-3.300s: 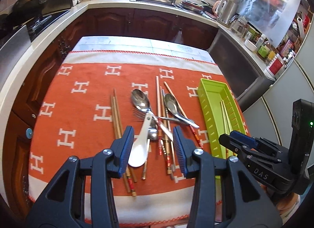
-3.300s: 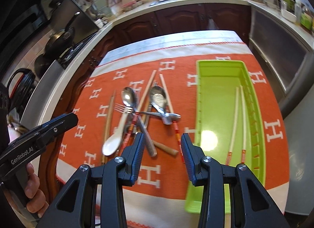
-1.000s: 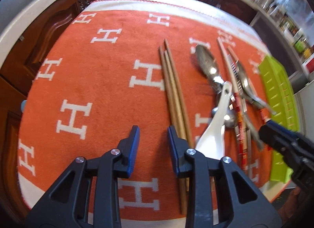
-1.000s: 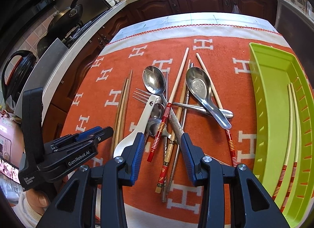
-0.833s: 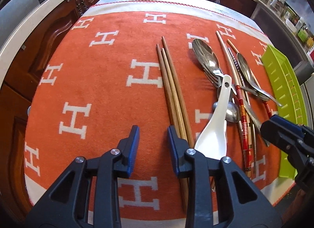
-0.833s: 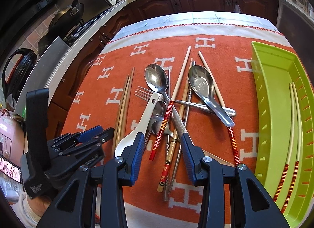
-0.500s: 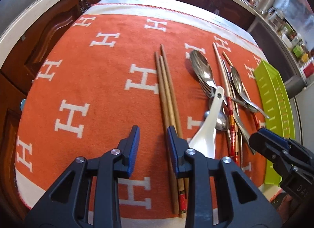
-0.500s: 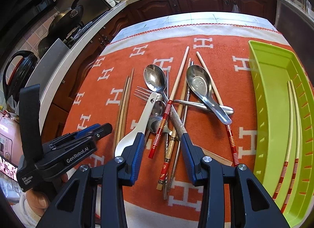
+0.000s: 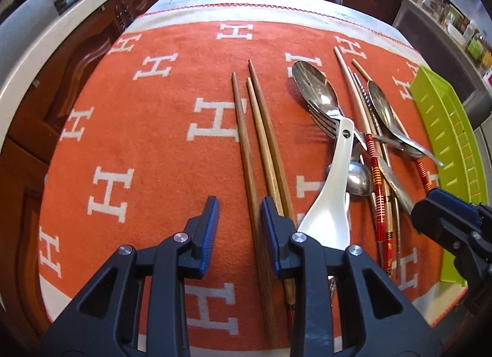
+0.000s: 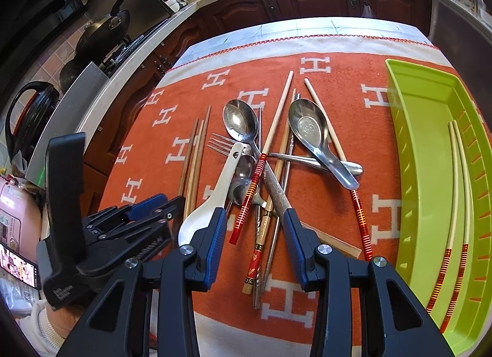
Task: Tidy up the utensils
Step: 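Grasp a brown wooden chopstick with the left tool while the right tool approaches the chopsticks, then grasp a light bamboo chopstick with the right tool while the left tool holds its chopstick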
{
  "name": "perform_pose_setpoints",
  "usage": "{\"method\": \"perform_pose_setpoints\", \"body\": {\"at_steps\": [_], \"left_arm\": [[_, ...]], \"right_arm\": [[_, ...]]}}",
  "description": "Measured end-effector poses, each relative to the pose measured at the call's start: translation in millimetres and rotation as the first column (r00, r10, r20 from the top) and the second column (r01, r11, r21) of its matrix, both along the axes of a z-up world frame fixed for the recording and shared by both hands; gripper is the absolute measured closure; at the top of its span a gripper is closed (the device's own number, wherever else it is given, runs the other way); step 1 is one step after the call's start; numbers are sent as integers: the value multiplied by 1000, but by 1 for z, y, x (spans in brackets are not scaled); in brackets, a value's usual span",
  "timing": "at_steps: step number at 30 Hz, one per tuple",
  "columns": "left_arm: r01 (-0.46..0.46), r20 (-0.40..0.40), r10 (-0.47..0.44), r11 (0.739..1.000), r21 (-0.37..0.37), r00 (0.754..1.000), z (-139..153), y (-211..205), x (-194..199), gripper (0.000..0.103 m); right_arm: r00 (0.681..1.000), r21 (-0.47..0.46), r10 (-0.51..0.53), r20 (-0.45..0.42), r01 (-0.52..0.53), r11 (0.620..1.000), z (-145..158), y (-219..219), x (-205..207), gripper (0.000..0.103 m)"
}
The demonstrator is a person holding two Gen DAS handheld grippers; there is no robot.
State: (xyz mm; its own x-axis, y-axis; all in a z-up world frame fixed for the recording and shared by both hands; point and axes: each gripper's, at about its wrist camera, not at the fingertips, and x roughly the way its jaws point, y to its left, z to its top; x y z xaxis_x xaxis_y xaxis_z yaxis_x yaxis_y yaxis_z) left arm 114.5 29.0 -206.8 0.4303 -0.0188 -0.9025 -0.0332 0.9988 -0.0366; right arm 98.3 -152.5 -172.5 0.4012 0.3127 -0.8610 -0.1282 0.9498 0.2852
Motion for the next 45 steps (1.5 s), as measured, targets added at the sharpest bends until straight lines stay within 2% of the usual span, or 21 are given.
{"method": "perform_pose_setpoints", "body": {"at_steps": [2,3,9,17,22,31,41,45], "left_arm": [[6,7,-6,1000,-15,1000,1,0,0,98],[3,6,-3,1000,-18,1000,0,0,0,99],[-47,15,48,996,-82,999,6,20,-7,99],[-97,76,111,981,-166,991,42,59,-24,99],[-123,97,144,974,-191,985,55,79,-35,99],[-160,75,182,959,-232,980,47,109,-44,99],[-170,70,194,951,-259,979,41,116,-44,99],[-182,61,205,945,-271,977,38,121,-45,99]], "right_arm": [[1000,-1,2,-2,-2,1000,0,1,-1,64],[1000,-1,4,-3,-4,1000,0,2,-1,64],[1000,-3,31,-1,-31,1000,2,11,-3,64],[989,-7,140,55,-140,990,9,53,-3,65],[981,19,191,42,-191,981,-1,88,3,73],[981,-2,196,-11,-196,981,-19,117,10,78],[979,-59,197,-54,-200,978,-33,132,15,80],[980,-112,194,-34,-197,974,-34,139,16,79]]}}
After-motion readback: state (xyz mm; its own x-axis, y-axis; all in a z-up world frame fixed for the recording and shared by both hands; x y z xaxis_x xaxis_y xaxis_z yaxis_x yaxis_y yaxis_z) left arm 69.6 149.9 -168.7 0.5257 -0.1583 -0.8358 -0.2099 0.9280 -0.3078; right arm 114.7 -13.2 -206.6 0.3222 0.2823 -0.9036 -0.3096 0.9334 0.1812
